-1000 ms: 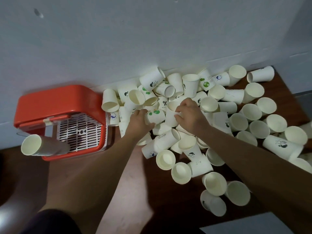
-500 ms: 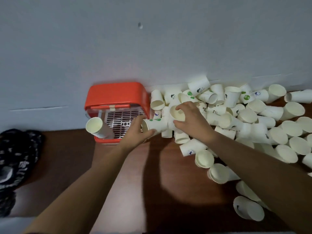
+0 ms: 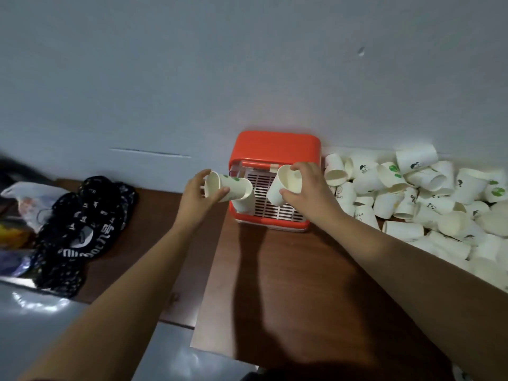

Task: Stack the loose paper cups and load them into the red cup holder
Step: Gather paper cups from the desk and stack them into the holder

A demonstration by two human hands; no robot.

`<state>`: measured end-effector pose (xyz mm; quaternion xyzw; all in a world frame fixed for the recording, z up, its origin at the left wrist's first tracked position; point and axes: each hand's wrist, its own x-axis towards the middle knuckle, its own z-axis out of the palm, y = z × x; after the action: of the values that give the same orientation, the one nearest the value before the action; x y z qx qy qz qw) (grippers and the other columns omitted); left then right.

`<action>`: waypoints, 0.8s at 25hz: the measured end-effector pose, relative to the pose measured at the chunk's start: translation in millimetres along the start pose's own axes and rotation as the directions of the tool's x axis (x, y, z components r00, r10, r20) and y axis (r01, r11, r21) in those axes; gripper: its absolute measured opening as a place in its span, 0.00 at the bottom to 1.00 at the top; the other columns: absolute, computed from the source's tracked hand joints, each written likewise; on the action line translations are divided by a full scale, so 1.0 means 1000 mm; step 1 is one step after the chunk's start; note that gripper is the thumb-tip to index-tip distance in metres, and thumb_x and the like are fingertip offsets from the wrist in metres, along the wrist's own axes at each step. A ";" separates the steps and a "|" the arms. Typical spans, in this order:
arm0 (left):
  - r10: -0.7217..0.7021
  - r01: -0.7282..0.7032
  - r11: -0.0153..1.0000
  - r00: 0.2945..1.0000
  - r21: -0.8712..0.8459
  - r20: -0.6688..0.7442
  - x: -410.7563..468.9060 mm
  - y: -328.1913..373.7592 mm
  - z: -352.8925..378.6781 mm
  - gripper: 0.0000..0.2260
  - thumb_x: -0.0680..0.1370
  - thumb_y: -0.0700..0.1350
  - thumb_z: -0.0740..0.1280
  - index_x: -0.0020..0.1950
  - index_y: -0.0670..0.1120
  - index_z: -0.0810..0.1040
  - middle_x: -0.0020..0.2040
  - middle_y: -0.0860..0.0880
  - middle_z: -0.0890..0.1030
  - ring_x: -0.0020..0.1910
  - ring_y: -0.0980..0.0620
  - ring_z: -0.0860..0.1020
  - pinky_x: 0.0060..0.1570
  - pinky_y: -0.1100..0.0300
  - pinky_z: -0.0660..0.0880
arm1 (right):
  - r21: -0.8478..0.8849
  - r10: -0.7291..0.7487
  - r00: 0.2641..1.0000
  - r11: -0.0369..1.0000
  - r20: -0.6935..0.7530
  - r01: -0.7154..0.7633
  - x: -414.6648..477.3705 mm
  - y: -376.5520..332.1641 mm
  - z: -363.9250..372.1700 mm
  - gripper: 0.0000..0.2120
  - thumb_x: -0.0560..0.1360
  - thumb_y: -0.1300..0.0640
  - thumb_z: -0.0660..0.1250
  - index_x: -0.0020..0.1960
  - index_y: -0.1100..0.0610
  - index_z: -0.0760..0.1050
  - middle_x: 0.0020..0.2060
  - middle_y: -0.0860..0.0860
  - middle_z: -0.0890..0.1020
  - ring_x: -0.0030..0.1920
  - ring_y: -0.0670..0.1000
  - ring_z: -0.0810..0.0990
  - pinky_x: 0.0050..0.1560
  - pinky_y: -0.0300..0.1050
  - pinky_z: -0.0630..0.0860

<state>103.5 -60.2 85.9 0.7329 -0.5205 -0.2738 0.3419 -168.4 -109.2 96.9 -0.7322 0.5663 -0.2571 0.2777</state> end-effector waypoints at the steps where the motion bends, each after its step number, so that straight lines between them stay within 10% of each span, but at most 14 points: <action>1: -0.005 0.005 1.000 1.000 0.011 -0.007 0.009 -0.006 -0.002 0.34 0.67 0.64 0.74 0.67 0.49 0.72 0.62 0.48 0.78 0.56 0.49 0.80 0.55 0.47 0.80 | 0.007 0.007 1.000 1.000 -0.007 -0.007 0.003 -0.006 0.005 0.26 0.69 0.51 0.74 0.64 0.54 0.70 0.60 0.52 0.71 0.61 0.56 0.72 0.63 0.55 0.70; 12: 0.122 -0.203 0.922 0.960 0.329 0.251 0.052 -0.016 0.059 0.32 0.69 0.52 0.77 0.71 0.49 0.73 0.65 0.44 0.74 0.64 0.42 0.71 0.63 0.49 0.70 | 0.066 0.057 0.990 0.997 -0.129 -0.049 0.024 -0.020 0.025 0.28 0.70 0.52 0.73 0.66 0.56 0.68 0.62 0.52 0.71 0.60 0.54 0.72 0.58 0.48 0.69; 20: 0.036 -0.067 0.994 0.946 0.085 0.324 0.055 -0.039 0.057 0.37 0.67 0.49 0.80 0.72 0.47 0.67 0.59 0.52 0.76 0.55 0.52 0.76 0.45 0.63 0.71 | 0.131 -0.006 0.999 0.991 -0.042 0.012 0.045 -0.033 0.057 0.30 0.70 0.55 0.75 0.68 0.59 0.67 0.63 0.53 0.71 0.59 0.49 0.71 0.53 0.35 0.63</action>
<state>99.8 -115.5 17.3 0.6799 -0.6008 -0.3555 0.2245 -96.2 -139.4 82.3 -0.7094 0.5505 -0.3101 0.3123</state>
